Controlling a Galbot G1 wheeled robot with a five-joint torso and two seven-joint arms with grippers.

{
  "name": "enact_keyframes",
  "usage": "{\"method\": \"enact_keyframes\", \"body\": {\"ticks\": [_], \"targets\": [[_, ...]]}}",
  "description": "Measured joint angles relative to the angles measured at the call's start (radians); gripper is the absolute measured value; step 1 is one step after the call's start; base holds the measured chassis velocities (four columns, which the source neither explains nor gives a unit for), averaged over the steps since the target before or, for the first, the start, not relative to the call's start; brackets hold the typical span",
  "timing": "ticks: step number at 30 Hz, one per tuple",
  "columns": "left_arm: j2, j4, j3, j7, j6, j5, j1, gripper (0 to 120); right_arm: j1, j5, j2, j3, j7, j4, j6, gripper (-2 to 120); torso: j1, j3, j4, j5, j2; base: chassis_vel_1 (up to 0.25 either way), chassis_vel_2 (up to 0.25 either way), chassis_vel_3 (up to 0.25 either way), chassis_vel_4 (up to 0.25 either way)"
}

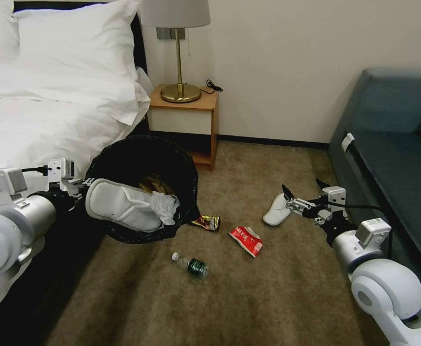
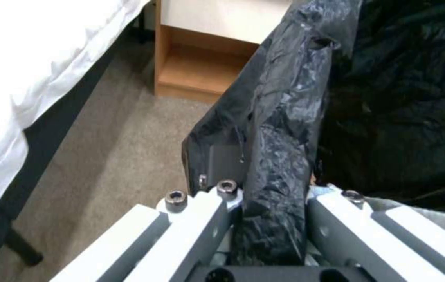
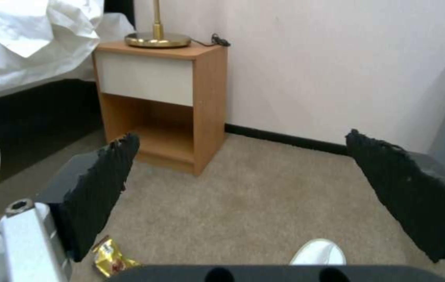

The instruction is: Pick up the trash bin, then pick up the garbage on the floor and place it into the trash bin.

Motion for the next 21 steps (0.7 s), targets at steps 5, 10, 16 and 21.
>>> {"method": "enact_keyframes", "body": {"ticks": [5,10,16,21], "targets": [[-0.001,-0.013,-0.008,-0.020,0.000,-0.048,0.005,1,-0.021,-0.014,0.003,0.006,-0.007,0.009,0.003,100,0.000,0.000,0.0000,0.0000,0.000,-0.156,0.156,0.152,-0.152],[-0.001,-0.018,-0.009,-0.023,0.000,-0.050,0.007,1,-0.030,-0.021,0.004,0.009,-0.011,0.013,0.004,100,0.000,0.000,0.0003,0.0002,0.000,-0.166,0.170,0.170,-0.167],[-0.001,-0.024,-0.006,-0.037,0.000,-0.059,0.010,1,-0.036,-0.042,-0.012,0.002,-0.034,0.007,0.027,100,0.000,0.000,-0.0001,0.0001,0.000,-0.147,0.120,0.129,-0.132],[0.000,-0.027,-0.008,-0.050,0.000,-0.071,0.009,1,-0.005,-0.022,-0.051,-0.047,-0.112,-0.032,0.095,100,0.000,0.000,0.0001,-0.0002,0.000,-0.051,0.034,0.033,-0.034]]}}
